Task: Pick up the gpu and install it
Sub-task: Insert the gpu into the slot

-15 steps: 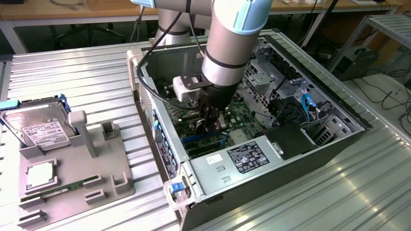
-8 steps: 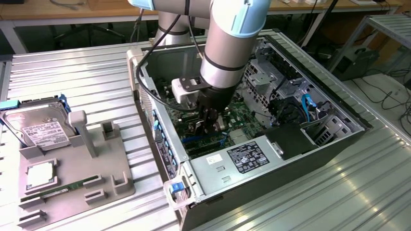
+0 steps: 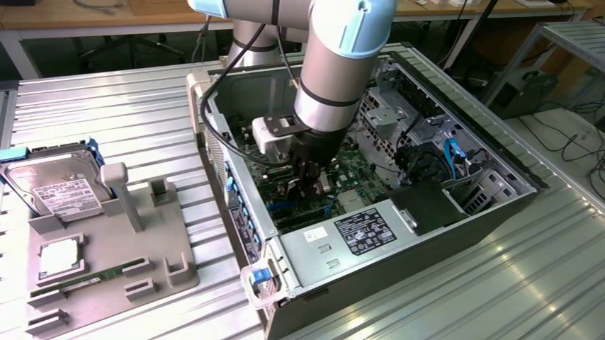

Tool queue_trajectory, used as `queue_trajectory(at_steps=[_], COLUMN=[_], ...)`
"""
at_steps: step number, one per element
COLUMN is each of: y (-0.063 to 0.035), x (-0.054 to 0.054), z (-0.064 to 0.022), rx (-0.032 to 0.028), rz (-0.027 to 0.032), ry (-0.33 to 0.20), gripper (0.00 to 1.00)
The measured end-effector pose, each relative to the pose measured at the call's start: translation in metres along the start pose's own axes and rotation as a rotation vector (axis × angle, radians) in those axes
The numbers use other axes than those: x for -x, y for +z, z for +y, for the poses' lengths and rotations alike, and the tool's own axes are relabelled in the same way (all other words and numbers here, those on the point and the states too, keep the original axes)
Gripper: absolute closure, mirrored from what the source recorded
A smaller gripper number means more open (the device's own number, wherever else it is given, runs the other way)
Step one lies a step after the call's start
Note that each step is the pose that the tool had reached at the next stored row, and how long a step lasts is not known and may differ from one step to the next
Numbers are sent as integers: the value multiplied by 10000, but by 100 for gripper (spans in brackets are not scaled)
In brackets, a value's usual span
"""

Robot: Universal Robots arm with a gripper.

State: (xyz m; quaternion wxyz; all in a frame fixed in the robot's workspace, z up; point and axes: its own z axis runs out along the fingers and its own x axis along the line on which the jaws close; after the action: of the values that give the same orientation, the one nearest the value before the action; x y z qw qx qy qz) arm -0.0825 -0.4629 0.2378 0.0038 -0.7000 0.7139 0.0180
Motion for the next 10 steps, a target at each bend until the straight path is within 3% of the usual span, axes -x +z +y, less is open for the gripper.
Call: queue_trajectory(at_steps=[10], y=[0], x=[21], z=[-32], rx=[17], rz=[0], ry=[1], gripper=[72])
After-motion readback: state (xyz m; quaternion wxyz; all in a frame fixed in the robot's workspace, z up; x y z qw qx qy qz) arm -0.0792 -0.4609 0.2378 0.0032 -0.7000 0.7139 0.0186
